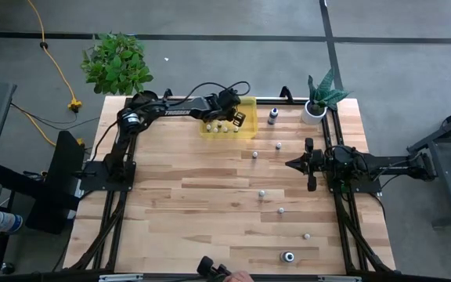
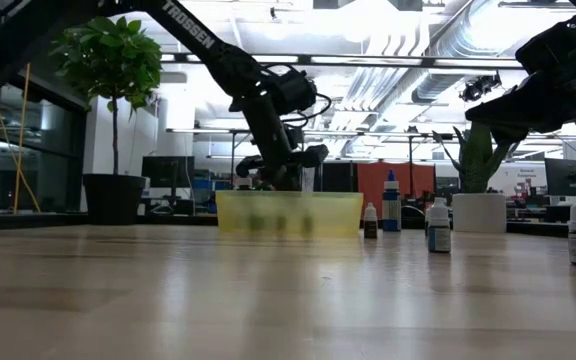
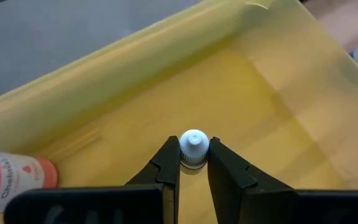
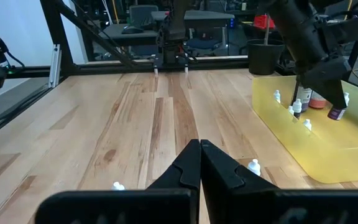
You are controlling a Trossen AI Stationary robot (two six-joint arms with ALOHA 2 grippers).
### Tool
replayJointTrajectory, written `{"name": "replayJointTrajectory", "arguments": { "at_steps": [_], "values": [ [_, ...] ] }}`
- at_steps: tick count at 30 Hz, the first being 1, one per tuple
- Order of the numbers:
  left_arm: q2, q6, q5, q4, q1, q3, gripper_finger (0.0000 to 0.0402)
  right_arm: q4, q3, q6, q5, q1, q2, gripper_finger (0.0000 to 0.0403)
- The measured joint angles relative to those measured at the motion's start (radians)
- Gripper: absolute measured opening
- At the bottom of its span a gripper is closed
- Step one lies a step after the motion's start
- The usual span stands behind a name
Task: Pick & Place food coloring
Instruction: Put the small violet food coloring bottle into the yellow container
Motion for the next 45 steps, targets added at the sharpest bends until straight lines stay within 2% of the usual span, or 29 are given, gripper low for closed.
{"name": "replayJointTrajectory", "arguments": {
  "at_steps": [8,29,40,45],
  "values": [
    [0.001,-0.038,-0.038,0.003,-0.020,-0.002,0.0046,0.000,0.000,0.000,0.000,0.000,0.000,0.0000],
    [-0.034,-0.027,-0.028,-0.004,-0.017,-0.006,0.0046,0.000,0.000,0.000,0.000,0.000,0.000,0.0000],
    [-0.036,0.041,-0.038,-0.005,-0.017,-0.002,0.0046,0.000,0.000,0.000,0.000,0.000,0.000,0.0000],
    [-0.049,0.091,-0.042,-0.039,-0.017,0.057,0.0047,0.000,0.000,0.000,0.000,0.000,0.000,0.0000]
  ]
}}
